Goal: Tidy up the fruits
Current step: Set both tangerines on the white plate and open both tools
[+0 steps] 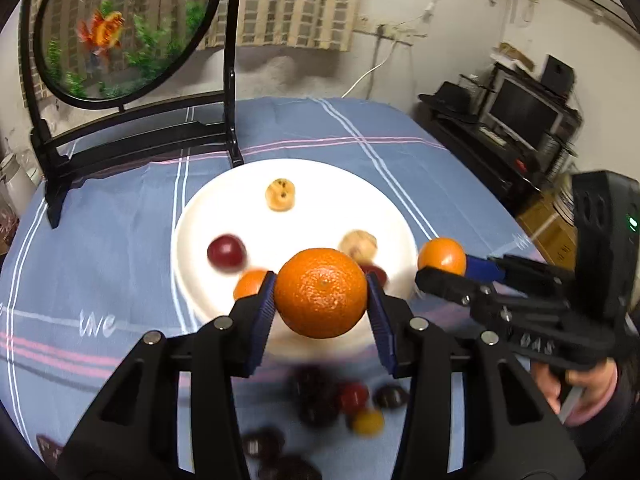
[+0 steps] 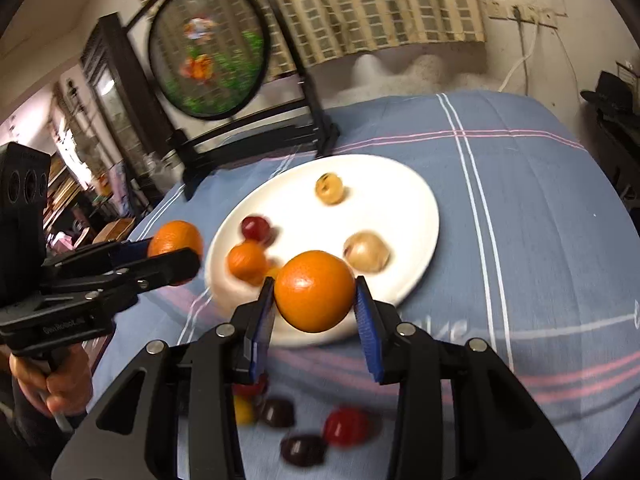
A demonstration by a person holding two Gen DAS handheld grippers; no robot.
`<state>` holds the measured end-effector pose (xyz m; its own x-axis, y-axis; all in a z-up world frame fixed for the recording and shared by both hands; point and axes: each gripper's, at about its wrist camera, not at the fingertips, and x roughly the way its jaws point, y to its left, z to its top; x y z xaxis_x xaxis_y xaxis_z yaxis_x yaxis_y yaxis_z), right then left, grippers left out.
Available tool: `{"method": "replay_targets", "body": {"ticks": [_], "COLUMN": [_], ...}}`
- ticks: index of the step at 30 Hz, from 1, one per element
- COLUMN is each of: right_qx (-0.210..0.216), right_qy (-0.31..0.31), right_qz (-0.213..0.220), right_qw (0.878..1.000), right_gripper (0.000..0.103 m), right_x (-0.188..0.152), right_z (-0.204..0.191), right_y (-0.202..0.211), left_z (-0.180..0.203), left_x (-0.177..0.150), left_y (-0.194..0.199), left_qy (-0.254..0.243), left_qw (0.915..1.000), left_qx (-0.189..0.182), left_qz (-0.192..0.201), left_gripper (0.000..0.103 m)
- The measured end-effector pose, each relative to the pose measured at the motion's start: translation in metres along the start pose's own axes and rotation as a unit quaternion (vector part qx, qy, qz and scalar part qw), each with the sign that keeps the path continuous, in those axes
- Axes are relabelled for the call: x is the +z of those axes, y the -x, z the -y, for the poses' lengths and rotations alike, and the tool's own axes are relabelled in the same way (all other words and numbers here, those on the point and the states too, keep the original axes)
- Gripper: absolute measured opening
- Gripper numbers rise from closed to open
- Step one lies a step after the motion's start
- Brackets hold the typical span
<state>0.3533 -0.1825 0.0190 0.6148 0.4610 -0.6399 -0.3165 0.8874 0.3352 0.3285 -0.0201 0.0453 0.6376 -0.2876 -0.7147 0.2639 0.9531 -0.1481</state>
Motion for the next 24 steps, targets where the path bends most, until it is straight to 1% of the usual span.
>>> {"method": "replay_targets", "body": {"ticks": [3,7,10,13,14,15,16,17,18,19,20,21,22,24], "right_qx": [-0.020,-0.027,-0.029,-0.027,-0.027,-0.030,-0.039,-0.044,-0.043,-0.041,-0.041,-0.042,-0.042,-0.039], "right_qy": [-0.006,-0.022,-0.020,-0.017,-0.018,-0.018,-0.020,-0.021,-0.020,-0.011,-0.011,0.014,0.035,0.057], "right_qz": [0.000,-0.009,-0.017,-0.031,-0.032,-0.032,-0.033,-0.036,-0.037,-0.036,-0.036,-0.024,-0.014,-0.008], "right_qw": [1.000,0.999,0.999,0.999,0.999,0.999,0.999,0.998,0.998,0.998,0.998,0.999,0.998,0.998], "right_gripper": [0.039,0.039,0.039,0.040,0.043,0.049,0.050,0.050,0.050,0.050,0.050,0.050,0.050,0.050], "right_x": [0.013,0.026,0.030,0.029,0.029,0.030,0.029,0.029,0.029,0.027,0.027,0.020,0.010,-0.004], "right_z": [0.010,0.027,0.034,0.036,0.036,0.037,0.037,0.036,0.034,0.029,0.029,0.018,0.009,0.000], "right_y": [-0.018,-0.041,-0.055,-0.065,-0.067,-0.067,-0.066,-0.062,-0.057,-0.046,-0.046,-0.025,-0.008,0.010], "left_z": [-0.002,-0.007,-0.011,-0.011,-0.011,-0.011,-0.010,-0.009,-0.008,-0.008,-0.008,-0.009,-0.009,-0.011], "left_x": [0.019,0.028,0.029,0.029,0.030,0.030,0.031,0.031,0.032,0.031,0.028,0.023,0.018,0.005], "left_y": [-0.035,-0.066,-0.082,-0.088,-0.088,-0.088,-0.083,-0.076,-0.069,-0.058,-0.046,-0.030,-0.017,0.008], "left_qy": [0.007,0.011,0.016,0.022,0.024,0.024,0.023,0.020,0.016,0.012,0.013,0.013,0.011,0.005], "left_qw": [0.9997,0.9989,0.9983,0.9979,0.9978,0.9978,0.9982,0.9984,0.9987,0.9988,0.9989,0.9989,0.9989,0.9987], "left_qx": [0.015,0.024,0.027,0.029,0.031,0.031,0.033,0.036,0.037,0.039,0.042,0.045,0.045,0.048], "left_qz": [-0.018,-0.039,-0.050,-0.054,-0.054,-0.053,-0.045,-0.038,-0.032,-0.024,-0.018,-0.007,0.001,0.016], "left_gripper": [0.045,0.045,0.045,0.046,0.049,0.060,0.067,0.068,0.073,0.081,0.084,0.089,0.092,0.096]}}
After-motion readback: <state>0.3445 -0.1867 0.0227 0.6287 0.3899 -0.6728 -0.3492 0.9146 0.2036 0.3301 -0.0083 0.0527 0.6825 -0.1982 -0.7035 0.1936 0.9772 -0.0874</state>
